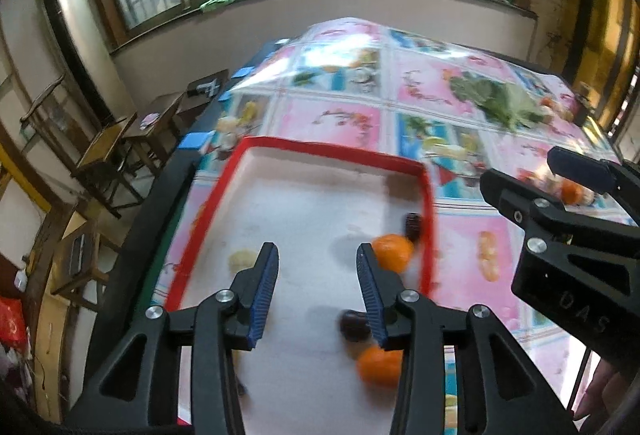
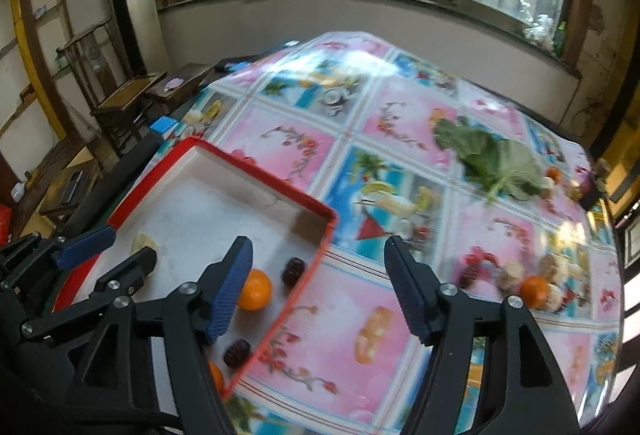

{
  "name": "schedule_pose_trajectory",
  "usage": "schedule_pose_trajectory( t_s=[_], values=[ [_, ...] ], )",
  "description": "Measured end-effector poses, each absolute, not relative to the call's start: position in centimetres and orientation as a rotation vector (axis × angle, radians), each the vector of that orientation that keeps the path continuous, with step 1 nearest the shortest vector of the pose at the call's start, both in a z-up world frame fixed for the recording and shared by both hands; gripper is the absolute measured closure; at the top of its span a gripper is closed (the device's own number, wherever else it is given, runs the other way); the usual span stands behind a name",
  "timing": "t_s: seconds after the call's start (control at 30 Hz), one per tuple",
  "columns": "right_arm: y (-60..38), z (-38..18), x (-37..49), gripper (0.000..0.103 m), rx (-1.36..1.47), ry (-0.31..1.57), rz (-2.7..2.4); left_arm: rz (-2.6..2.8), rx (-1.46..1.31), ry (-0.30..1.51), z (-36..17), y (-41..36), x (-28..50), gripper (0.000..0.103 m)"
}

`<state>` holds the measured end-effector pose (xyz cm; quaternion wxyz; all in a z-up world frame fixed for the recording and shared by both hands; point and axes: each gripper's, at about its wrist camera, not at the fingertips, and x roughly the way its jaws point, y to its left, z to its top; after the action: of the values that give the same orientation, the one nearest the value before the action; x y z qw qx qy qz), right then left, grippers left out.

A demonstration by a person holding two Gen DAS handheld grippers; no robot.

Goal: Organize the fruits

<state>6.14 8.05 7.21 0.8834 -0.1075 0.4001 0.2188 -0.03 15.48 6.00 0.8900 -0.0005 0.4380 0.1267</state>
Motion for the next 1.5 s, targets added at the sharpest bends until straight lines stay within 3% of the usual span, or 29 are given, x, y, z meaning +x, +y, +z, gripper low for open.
schedule_pose_trajectory(
  t_s=[0.33,1.5],
  values=[
    [1.3,9.2,4.8,0.026,-0.136,0.796,0.372,0.176,0.023,0.904,6.8,10.2,-0.2,0.059],
    [-5.2,10.2,4.7,0.026,-0.066,0.778,0.352,0.149,0.045,0.897,7.5,5.5,0.7,0.058]
  ],
)
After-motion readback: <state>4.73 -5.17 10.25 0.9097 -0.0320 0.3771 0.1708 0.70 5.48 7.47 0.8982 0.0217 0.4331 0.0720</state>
